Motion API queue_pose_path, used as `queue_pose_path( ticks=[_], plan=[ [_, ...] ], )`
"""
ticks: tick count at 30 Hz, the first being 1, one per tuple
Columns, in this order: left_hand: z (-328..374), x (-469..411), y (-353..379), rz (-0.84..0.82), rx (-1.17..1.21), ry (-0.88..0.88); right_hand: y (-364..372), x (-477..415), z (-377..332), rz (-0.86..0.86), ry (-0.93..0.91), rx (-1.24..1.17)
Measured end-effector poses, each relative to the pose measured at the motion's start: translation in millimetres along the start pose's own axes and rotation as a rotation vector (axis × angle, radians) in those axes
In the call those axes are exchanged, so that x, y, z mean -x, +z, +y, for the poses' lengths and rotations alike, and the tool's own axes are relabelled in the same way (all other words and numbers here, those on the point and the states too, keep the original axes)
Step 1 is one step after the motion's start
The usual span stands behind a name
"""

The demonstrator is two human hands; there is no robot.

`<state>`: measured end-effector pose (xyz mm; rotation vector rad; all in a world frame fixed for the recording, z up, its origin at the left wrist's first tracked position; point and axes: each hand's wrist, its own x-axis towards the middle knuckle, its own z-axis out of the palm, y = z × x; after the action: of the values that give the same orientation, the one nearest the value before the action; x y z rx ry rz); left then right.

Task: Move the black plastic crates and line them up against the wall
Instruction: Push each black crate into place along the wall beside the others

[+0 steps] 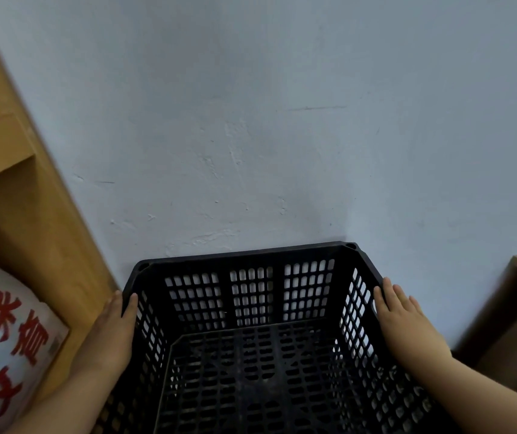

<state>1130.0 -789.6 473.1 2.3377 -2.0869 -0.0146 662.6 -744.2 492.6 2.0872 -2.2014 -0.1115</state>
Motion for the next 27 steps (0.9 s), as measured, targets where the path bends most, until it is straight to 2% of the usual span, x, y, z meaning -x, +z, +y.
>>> queue_pose_path(
  ticks=[6,10,14,19,24,27],
  plan=[
    [4.1,2.7,-2.9,0.011,-0.13,0.002,14.0,-4.0,3.7,0.11,-0.001,0.004],
    [6.6,3.6,-3.5,0.015,-0.189,0.013,31.9,-6.0,11.3,0.253,-0.132,0.041],
    [6.2,0.5,-6.8,-0.011,-0.183,0.027,38.0,-11.4,13.4,0.265,-0.148,0.097],
    [4.8,-2.7,-9.7,-0.039,-0.146,0.024,43.7,-12.6,13.1,0.363,-0.128,0.098],
    [9.3,1.9,-13.8,-0.031,-0.151,0.015,33.4,-7.3,8.7,0.273,-0.093,0.106],
    [12.9,7.5,-17.6,-0.058,-0.183,0.008,33.3,-7.4,9.7,0.109,-0.021,0.108]
  ],
)
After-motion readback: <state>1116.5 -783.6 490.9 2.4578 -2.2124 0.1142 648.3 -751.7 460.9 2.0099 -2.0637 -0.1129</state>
